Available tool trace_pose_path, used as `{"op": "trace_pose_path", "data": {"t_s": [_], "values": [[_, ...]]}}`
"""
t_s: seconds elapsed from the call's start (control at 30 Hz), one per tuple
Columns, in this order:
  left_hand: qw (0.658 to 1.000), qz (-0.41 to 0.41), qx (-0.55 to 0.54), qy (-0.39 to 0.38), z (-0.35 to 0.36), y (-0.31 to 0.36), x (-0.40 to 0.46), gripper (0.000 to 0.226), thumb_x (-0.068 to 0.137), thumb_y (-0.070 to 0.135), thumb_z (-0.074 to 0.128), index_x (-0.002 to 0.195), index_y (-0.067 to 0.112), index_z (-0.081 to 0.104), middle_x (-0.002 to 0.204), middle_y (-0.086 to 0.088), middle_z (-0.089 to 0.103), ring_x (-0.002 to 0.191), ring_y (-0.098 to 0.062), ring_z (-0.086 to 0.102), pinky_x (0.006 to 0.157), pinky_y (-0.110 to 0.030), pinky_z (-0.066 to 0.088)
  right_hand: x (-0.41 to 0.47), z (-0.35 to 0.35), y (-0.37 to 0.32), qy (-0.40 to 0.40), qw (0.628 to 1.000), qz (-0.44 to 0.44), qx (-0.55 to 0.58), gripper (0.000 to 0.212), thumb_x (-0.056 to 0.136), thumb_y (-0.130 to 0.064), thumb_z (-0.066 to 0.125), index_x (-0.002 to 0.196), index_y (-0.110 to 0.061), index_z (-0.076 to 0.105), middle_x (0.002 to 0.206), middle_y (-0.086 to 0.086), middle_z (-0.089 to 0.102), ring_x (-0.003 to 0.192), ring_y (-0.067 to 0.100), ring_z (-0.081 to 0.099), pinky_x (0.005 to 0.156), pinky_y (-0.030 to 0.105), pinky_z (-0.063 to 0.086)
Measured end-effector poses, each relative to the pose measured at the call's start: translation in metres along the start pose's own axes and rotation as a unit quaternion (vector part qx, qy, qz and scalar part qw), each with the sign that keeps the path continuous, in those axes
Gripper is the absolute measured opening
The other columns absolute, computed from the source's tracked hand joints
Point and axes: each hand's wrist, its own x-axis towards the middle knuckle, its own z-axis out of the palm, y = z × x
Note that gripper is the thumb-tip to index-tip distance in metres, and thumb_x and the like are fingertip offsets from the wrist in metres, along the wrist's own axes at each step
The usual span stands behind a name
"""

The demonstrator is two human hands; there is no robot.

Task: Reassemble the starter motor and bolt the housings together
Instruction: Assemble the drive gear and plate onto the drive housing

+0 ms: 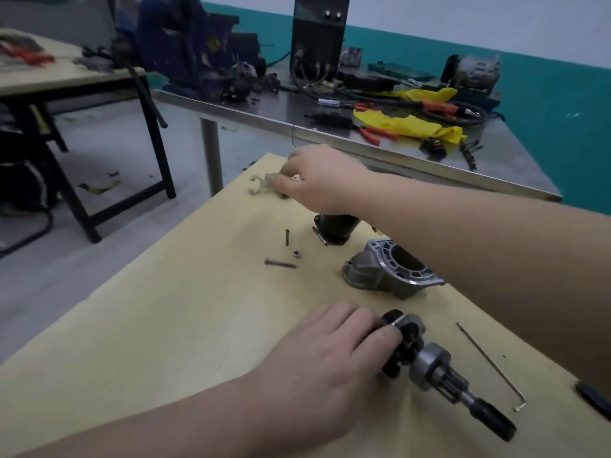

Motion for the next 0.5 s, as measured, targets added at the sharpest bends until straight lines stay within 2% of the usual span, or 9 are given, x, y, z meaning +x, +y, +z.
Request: {"op": "trace_pose_path", "data": {"t_s": [0.07, 0.13, 0.2, 0.23, 0.3, 0.33, 0.43, 0.5], "values": [[0.999, 0.002, -0.024, 0.024, 0.002, 0.0, 0.001, 0.044, 0.092, 0.01, 0.064, 0.133, 0.014, 0.051, 0.107, -0.009, 0.063, 0.094, -0.033, 0.058, 0.087, -0.045, 0.052, 0.039, 0.023, -0.005, -0.04, 0.997, 0.015, -0.063, 0.034, 0.106, -0.031, 0.046, 0.127, -0.016, 0.068, 0.119, 0.006, 0.068, 0.103, 0.026, 0.065, 0.088, 0.046, 0.06], [0.999, 0.015, -0.04, 0.029, 0.005, 0.001, 0.003, 0.027, 0.103, 0.012, 0.052, 0.13, 0.015, 0.05, 0.103, -0.009, 0.063, 0.093, -0.032, 0.059, 0.089, -0.045, 0.052, 0.071, 0.039, -0.004, -0.083, 0.991, 0.045, -0.093, 0.042, 0.1, -0.012, 0.049, 0.142, -0.012, 0.056, 0.123, 0.01, 0.063, 0.099, 0.026, 0.063, 0.08, 0.036, 0.058], [0.998, 0.03, -0.038, 0.026, 0.006, 0.0, 0.003, 0.017, 0.111, 0.014, 0.043, 0.128, 0.015, 0.047, 0.104, -0.009, 0.064, 0.095, -0.031, 0.059, 0.092, -0.044, 0.051, 0.094, 0.049, -0.004, -0.125, 0.985, 0.065, -0.104, 0.051, 0.099, -0.006, 0.049, 0.15, -0.009, 0.046, 0.125, 0.011, 0.062, 0.095, 0.025, 0.061, 0.069, 0.033, 0.051], [0.998, 0.029, -0.045, 0.028, 0.007, 0.0, 0.003, 0.015, 0.112, 0.014, 0.046, 0.126, 0.015, 0.047, 0.104, -0.009, 0.064, 0.096, -0.031, 0.059, 0.093, -0.044, 0.051, 0.101, 0.053, -0.005, -0.14, 0.982, 0.063, -0.106, 0.054, 0.1, -0.005, 0.05, 0.153, -0.008, 0.043, 0.13, 0.011, 0.061, 0.102, 0.028, 0.062, 0.072, 0.034, 0.052], [0.997, 0.013, -0.07, 0.038, 0.007, -0.002, 0.004, 0.018, 0.108, 0.01, 0.054, 0.124, 0.014, 0.047, 0.104, -0.011, 0.064, 0.096, -0.032, 0.06, 0.092, -0.044, 0.052, 0.111, 0.06, -0.006, -0.154, 0.98, 0.049, -0.113, 0.05, 0.101, -0.006, 0.051, 0.151, -0.01, 0.05, 0.139, 0.01, 0.06, 0.118, 0.031, 0.063, 0.088, 0.036, 0.054], [0.996, 0.005, -0.079, 0.039, 0.007, -0.003, 0.004, 0.019, 0.106, 0.008, 0.056, 0.124, 0.012, 0.049, 0.104, -0.013, 0.064, 0.095, -0.033, 0.06, 0.09, -0.045, 0.052, 0.113, 0.062, -0.007, -0.151, 0.98, 0.041, -0.12, 0.045, 0.101, -0.007, 0.052, 0.146, -0.01, 0.056, 0.138, 0.011, 0.062, 0.119, 0.031, 0.064, 0.092, 0.036, 0.055], [0.995, -0.014, -0.096, 0.019, 0.001, -0.003, 0.006, 0.017, 0.099, 0.006, 0.067, 0.116, 0.001, 0.065, 0.102, -0.018, 0.064, 0.092, -0.037, 0.058, 0.086, -0.048, 0.052, 0.106, 0.061, -0.011, -0.127, 0.986, 0.032, -0.104, 0.034, 0.099, -0.011, 0.063, 0.133, -0.014, 0.069, 0.125, 0.009, 0.07, 0.111, 0.03, 0.069, 0.087, 0.036, 0.058], [0.994, -0.018, -0.109, 0.002, -0.005, -0.004, 0.007, 0.015, 0.098, 0.006, 0.069, 0.11, -0.004, 0.066, 0.101, -0.021, 0.063, 0.091, -0.038, 0.056, 0.087, -0.048, 0.051, 0.092, 0.053, -0.014, -0.098, 0.994, 0.04, -0.001, 0.03, 0.096, -0.015, 0.072, 0.126, -0.014, 0.071, 0.114, 0.008, 0.074, 0.098, 0.026, 0.074, 0.081, 0.034, 0.062]]}}
